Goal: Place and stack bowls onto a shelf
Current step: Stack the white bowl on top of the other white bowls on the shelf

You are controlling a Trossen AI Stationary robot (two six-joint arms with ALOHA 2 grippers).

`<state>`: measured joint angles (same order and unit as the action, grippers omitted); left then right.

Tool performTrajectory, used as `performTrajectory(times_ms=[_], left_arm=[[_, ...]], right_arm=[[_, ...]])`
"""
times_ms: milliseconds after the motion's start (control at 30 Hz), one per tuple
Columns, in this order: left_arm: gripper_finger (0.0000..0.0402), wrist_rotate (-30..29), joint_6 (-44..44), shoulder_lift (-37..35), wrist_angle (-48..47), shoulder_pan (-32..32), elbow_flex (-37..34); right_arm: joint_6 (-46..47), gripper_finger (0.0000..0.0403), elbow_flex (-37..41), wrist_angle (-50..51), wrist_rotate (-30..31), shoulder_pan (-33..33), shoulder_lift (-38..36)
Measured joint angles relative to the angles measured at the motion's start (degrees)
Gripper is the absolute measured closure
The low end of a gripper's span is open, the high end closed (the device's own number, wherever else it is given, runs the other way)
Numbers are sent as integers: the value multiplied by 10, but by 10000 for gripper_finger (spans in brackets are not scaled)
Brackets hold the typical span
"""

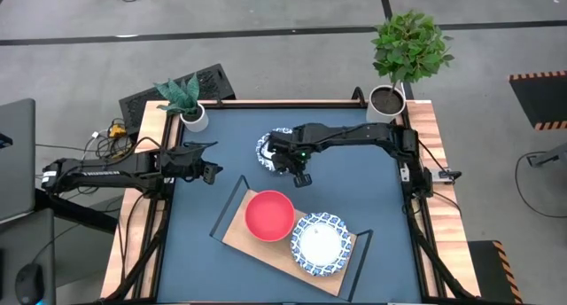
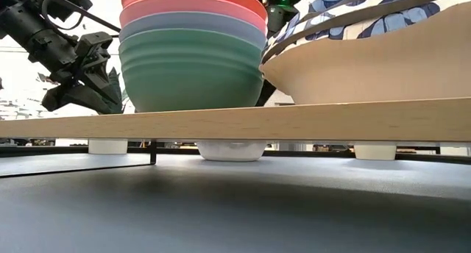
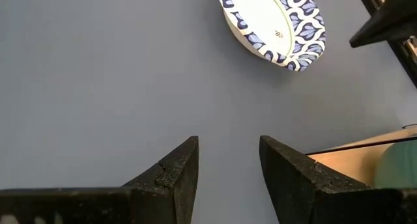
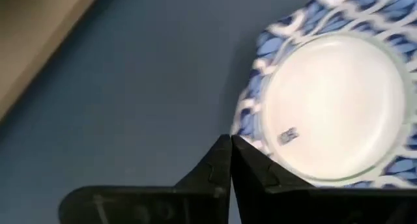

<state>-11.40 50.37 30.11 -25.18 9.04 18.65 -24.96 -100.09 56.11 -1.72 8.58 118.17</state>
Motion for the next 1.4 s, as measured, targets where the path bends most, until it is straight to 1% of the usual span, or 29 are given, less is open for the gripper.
performTrajectory(times_ms=[100, 200, 267, 333, 400, 500, 800, 933, 1000, 1067, 1133, 1200, 1233, 1300, 1400], left_arm=[[255, 0, -1, 0, 1, 0, 0], [255, 0, -1, 0, 1, 0, 0], [255, 0, -2, 0, 1, 0, 0], [255, 0, -2, 0, 0, 0, 0], [255, 0, -2, 0, 0, 0, 0], [255, 0, -3, 0, 0, 0, 0], [255, 0, -3, 0, -12, 0, 0], [255, 0, -3, 0, -16, 0, 0], [255, 0, -2, 0, -16, 0, 0], [255, 0, -2, 0, -16, 0, 0], [255, 2, -1, 0, -16, 0, 0], [255, 4, -1, 0, -15, 0, 0], [255, 4, -1, 0, -16, 0, 0], [255, 4, -1, 0, -15, 0, 0], [255, 4, -1, 0, -15, 0, 0]], right_arm=[[-2, 336, 0, 16, -20, 6, 1], [-4, 282, 2, 28, -41, 17, 7], [-4, 245, 1, 17, -33, 18, 18], [-4, 215, 2, 12, -9, 17, 23], [-9, 197, 2, -10, 8, 16, 28], [-19, 191, 0, -34, 13, 18, 34], [-25, 207, 1, -2, 3, 18, 68], [-21, 217, 0, -11, 32, 21, 84], [-20, 235, 2, -10, 35, 22, 86], [-21, 266, 2, -12, 38, 21, 87], [-21, 309, 1, -11, 40, 20, 83], [-21, 362, 1, -9, 42, 18, 79], [-21, 379, 1, -9, 42, 18, 78], [-10, 383, 1, -2, 42, 18, 70], [12, 382, -1, 11, 63, 16, 52]])
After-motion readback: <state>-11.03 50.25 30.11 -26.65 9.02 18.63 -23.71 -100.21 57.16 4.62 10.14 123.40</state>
